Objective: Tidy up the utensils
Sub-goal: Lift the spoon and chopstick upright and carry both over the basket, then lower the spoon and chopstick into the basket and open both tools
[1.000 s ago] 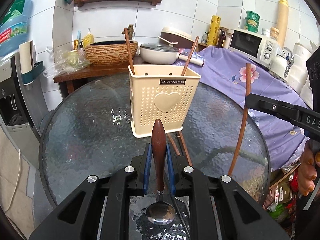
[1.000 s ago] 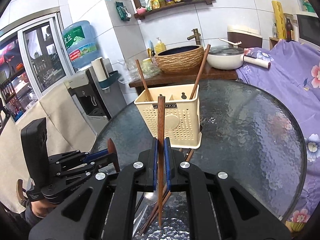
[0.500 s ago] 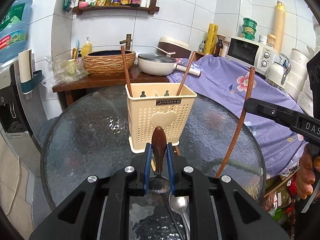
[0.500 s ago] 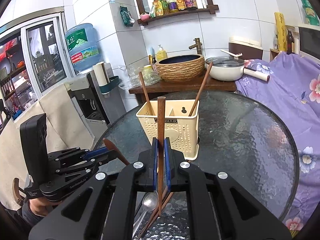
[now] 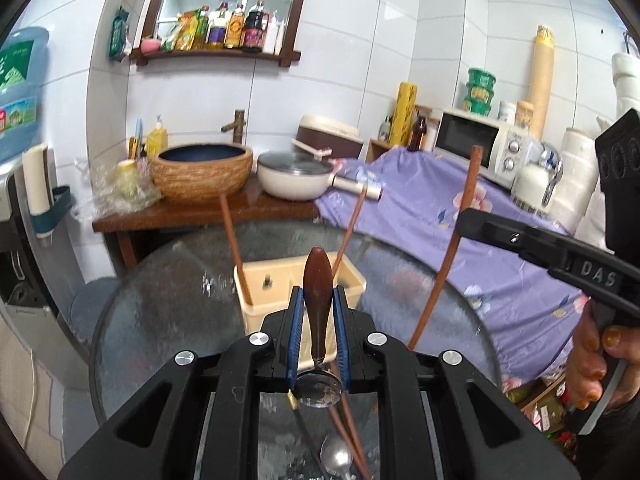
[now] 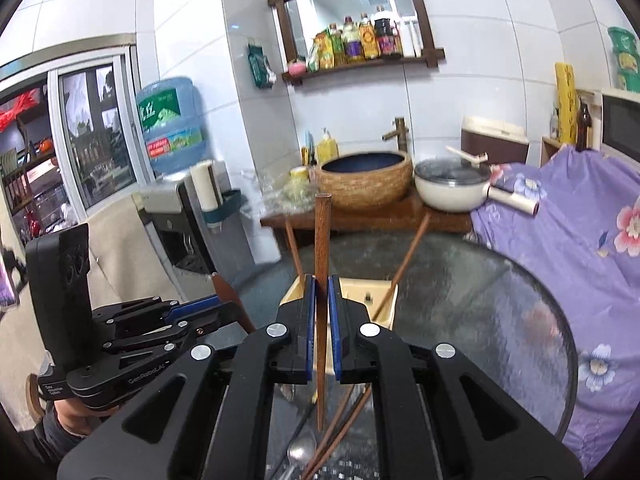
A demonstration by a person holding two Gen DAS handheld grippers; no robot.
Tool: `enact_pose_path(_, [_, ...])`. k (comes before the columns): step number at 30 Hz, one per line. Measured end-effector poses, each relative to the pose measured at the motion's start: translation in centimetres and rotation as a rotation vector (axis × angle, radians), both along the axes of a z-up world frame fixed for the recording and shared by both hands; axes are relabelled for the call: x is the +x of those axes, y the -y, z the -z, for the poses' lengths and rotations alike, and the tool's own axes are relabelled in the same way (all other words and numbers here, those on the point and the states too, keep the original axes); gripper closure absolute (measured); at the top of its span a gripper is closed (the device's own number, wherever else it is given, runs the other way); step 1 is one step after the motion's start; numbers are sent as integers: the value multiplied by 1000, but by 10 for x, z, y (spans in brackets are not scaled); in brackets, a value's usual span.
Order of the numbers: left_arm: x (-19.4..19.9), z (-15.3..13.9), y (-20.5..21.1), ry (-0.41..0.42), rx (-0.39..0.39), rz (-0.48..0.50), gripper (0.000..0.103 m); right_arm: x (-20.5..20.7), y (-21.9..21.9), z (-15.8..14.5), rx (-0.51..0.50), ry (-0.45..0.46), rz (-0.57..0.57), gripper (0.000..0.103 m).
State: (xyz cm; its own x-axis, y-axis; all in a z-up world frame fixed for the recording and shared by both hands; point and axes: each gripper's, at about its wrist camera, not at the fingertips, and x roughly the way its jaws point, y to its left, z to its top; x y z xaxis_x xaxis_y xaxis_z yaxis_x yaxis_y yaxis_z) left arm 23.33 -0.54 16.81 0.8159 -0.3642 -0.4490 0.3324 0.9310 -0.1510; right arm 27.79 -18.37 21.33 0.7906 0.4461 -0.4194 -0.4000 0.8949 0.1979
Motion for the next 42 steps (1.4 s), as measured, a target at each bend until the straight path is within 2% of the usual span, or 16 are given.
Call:
enact_pose_path(7, [36,-50,-7,38,-41,-62,88,31,-1,-51,27,90,64,96])
enact_pose_path(13, [75,-56,-6,39,-33,-151,88,67,-5,-60,15,140,147,96])
enact_pose_path(18, [102,-36,-4,27,-33,-204,89,88,-7,-37,17,138,182,96])
enact_pose_path(21, [112,-12,-2,-8,-34,-205,89,95,-11,-14,-8,123,191,96])
enact_pose_path(30, [112,34,8,-54,22,-188,88,110,-12,44,-34,24,188,96])
enact_pose_path(37, [117,60,10,-112,26,-178,89,113,-11,67,-35,-20,186,96])
enact_pose_path(42, [118,65,14,-110,41,-183,88,114,-11,75,-44,-23,194,96])
